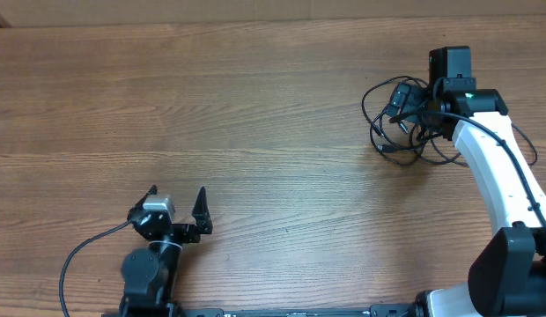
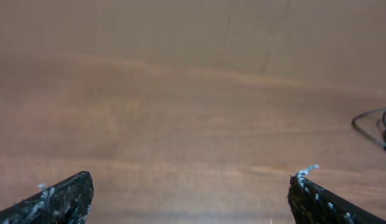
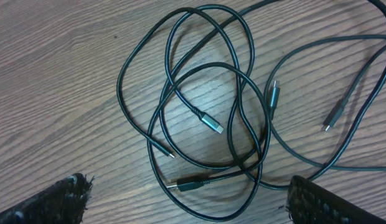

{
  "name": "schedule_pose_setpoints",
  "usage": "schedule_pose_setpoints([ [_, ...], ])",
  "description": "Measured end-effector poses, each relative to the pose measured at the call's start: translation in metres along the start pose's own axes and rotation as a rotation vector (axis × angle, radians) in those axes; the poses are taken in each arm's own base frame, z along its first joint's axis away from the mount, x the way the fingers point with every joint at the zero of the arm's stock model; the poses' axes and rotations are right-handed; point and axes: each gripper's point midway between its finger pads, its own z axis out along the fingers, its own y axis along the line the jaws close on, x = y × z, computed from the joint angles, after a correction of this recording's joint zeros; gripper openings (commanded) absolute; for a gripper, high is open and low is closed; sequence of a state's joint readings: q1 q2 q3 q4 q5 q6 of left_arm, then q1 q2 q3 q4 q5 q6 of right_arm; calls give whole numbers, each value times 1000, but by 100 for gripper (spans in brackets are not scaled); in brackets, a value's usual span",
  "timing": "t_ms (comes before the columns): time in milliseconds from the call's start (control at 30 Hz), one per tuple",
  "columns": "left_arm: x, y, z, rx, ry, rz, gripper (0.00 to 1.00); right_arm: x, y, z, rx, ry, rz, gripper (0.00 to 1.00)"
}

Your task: Untangle cables

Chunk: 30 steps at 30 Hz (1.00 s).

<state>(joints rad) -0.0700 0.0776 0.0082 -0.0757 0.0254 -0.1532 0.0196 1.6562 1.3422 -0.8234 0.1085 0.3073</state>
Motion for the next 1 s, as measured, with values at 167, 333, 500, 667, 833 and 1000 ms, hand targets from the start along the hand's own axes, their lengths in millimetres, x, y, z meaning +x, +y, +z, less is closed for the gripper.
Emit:
schedule_pose_setpoints([
  [167,-13,-2,-4,8,-61,38,99,0,0,0,0,0,0,100],
  [333,-13,-2,-4,7,-61,57,99,0,0,0,0,0,0,100],
  [500,-13,-2,-4,7,-61,58,99,0,0,0,0,1,0,100],
  [667,-13,-2,-4,7,-61,58,100,0,0,0,0,1,0,100],
  [833,-13,-2,-4,7,-61,58,100,0,0,0,0,0,0,100],
  [1000,-13,-2,-4,7,-61,58,100,0,0,0,0,0,-1,100],
])
